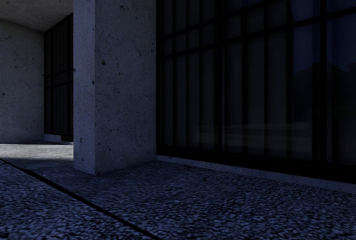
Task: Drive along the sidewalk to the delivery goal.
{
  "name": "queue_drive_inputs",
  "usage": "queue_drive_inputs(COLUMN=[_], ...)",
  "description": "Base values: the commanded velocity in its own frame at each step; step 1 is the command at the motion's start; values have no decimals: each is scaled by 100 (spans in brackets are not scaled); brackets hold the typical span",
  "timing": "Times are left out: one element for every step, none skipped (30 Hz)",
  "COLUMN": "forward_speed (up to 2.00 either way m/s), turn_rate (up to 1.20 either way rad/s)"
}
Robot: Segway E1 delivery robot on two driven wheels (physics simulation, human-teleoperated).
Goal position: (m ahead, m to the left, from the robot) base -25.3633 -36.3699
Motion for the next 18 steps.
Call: queue_drive_inputs(forward_speed=[0,0,0,0,0,0,0,0,0,0,0,0,0,0,0,0,0,0], turn_rate=[0,0,0,0,0,0,0,0,0,0,0,0,0,0,0,0,0,0])
